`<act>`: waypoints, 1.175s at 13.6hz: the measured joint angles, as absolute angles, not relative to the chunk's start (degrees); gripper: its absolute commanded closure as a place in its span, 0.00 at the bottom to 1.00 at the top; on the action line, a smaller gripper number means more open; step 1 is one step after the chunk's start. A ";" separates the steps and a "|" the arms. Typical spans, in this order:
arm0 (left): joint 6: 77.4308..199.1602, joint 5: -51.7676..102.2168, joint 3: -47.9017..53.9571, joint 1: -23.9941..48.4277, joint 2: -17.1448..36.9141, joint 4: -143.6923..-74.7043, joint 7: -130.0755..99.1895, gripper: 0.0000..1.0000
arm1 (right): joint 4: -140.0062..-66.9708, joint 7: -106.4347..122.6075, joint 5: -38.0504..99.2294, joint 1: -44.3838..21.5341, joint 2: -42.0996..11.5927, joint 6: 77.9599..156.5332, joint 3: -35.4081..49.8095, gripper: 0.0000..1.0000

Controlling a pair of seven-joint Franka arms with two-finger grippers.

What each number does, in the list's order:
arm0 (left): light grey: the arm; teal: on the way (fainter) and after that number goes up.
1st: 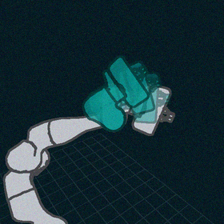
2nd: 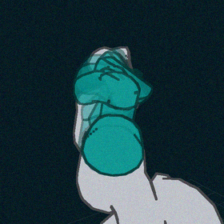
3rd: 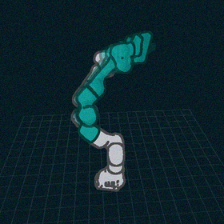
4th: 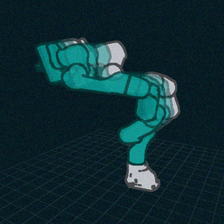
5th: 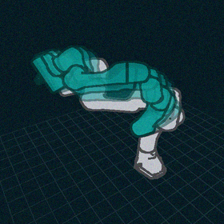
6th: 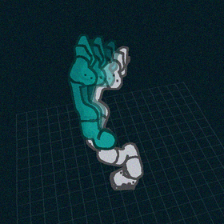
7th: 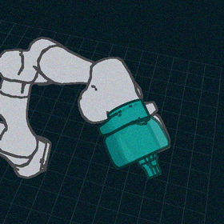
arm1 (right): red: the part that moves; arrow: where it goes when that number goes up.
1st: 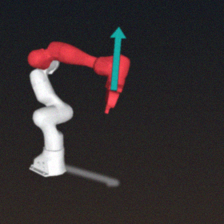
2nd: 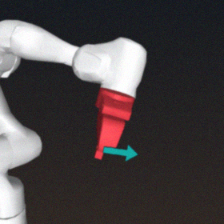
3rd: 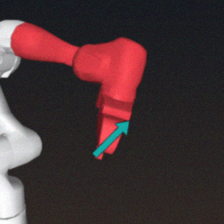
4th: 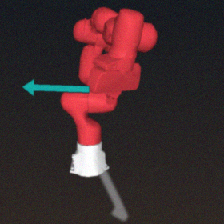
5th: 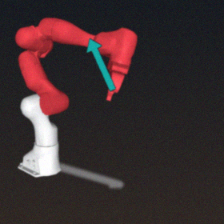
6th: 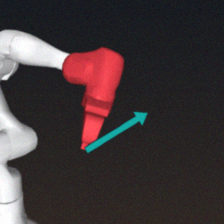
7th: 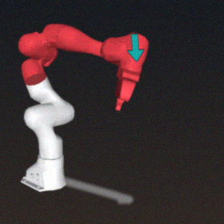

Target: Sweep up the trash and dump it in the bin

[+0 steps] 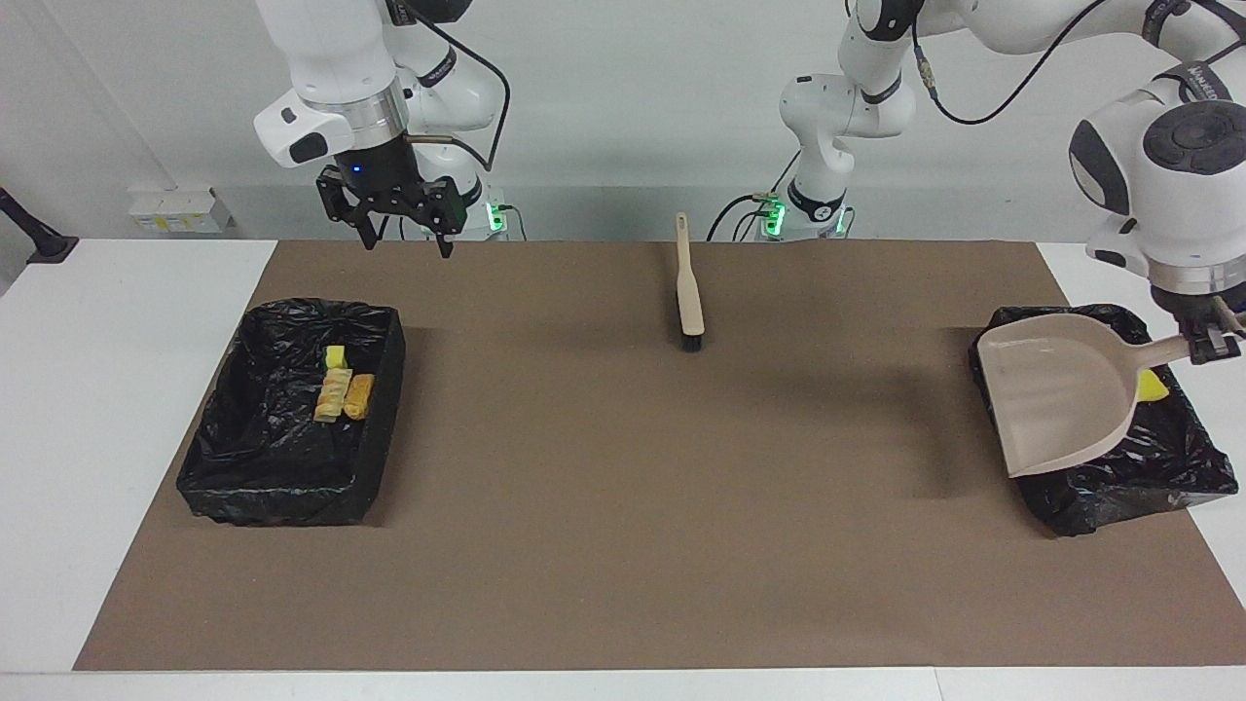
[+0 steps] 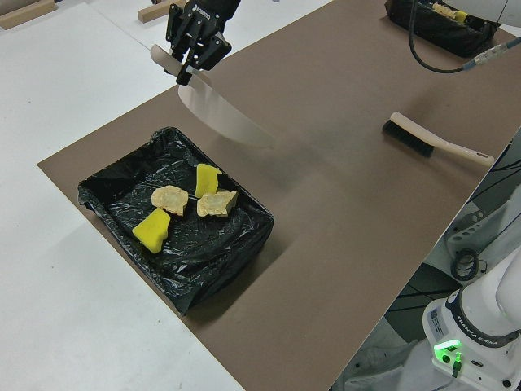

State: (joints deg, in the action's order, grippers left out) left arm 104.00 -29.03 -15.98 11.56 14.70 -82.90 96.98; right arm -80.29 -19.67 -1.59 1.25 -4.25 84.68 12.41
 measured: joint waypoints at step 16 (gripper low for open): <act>107.87 -8.62 11.32 11.76 17.30 -95.33 2.33 1.00 | -88.08 -15.20 -1.44 0.12 0.03 86.57 7.72 0.00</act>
